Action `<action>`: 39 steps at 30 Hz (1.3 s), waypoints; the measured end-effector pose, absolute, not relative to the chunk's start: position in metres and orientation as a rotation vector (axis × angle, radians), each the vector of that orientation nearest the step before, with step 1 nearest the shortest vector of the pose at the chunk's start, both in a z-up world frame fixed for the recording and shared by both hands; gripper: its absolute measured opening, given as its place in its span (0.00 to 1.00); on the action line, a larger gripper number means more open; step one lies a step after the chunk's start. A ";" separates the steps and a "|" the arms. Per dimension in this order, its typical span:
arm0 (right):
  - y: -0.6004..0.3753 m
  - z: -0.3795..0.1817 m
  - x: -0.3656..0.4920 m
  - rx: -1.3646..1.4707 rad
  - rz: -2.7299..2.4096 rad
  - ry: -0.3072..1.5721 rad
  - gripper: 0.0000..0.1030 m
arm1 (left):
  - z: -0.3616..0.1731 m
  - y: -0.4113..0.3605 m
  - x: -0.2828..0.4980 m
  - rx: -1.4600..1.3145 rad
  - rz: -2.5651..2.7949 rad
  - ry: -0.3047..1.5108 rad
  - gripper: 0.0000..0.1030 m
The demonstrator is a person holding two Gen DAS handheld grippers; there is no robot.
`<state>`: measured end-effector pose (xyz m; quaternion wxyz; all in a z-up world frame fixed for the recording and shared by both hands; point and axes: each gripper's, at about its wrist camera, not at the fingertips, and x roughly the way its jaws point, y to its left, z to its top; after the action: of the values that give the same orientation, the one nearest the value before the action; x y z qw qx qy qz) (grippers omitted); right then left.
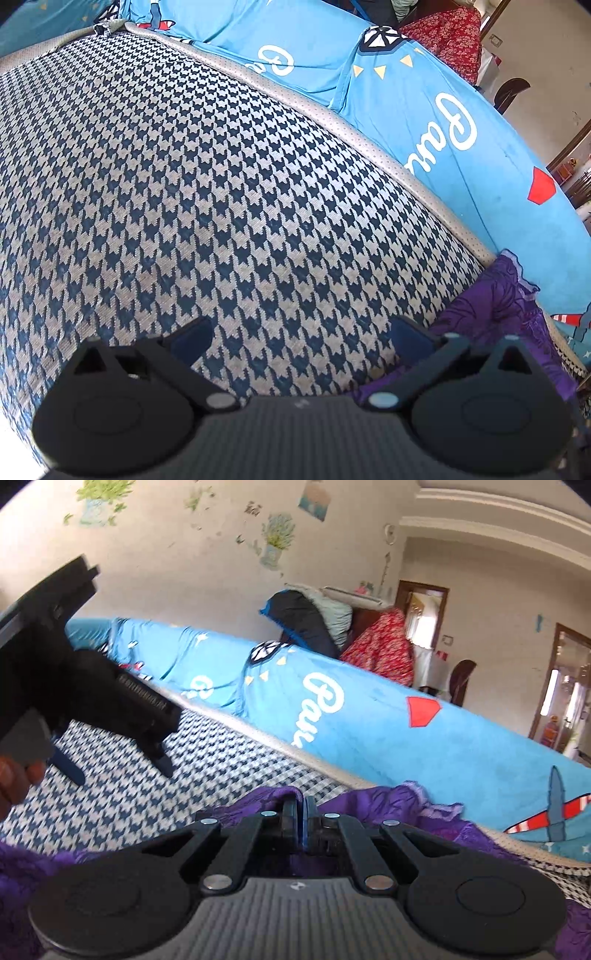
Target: Fold clothes
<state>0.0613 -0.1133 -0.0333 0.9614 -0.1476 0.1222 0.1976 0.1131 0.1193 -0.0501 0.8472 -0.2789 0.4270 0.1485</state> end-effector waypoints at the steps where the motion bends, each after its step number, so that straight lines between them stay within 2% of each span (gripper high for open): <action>1: -0.120 -0.025 0.060 -0.288 0.362 0.219 0.03 | -0.050 0.117 0.113 -0.583 0.308 0.901 1.00; 5: -0.152 0.004 0.055 -0.239 0.201 0.132 0.03 | -0.049 0.106 0.114 -0.561 0.285 0.902 1.00; 11: -0.201 0.029 0.053 -0.190 -0.002 0.123 0.03 | -0.048 0.085 0.117 -0.517 0.228 0.900 1.00; 17: -0.240 0.036 0.041 -0.159 -0.126 0.210 0.03 | -0.050 0.068 0.119 -0.499 0.205 0.906 1.00; 22: -0.275 0.040 0.039 -0.118 -0.199 0.360 0.03 | -0.051 0.057 0.122 -0.469 0.208 0.907 1.00; 25: -0.284 0.034 0.035 -0.185 -0.261 0.379 0.08 | -0.053 0.053 0.123 -0.464 0.210 0.908 1.00; 29: -0.285 0.036 0.021 -0.253 -0.227 0.295 0.17 | -0.054 0.048 0.123 -0.450 0.214 0.905 1.00; 31: -0.278 0.034 0.017 -0.278 -0.149 0.272 0.17 | -0.055 0.046 0.124 -0.445 0.213 0.908 1.00; 39: -0.234 -0.001 0.027 -0.345 0.243 0.437 0.17 | -0.055 0.045 0.123 -0.438 0.197 0.917 1.00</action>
<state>0.0267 -0.2336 -0.0006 0.9542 -0.1698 0.2153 0.1198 0.1228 0.0449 -0.0550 0.8691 -0.2093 0.4382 0.0940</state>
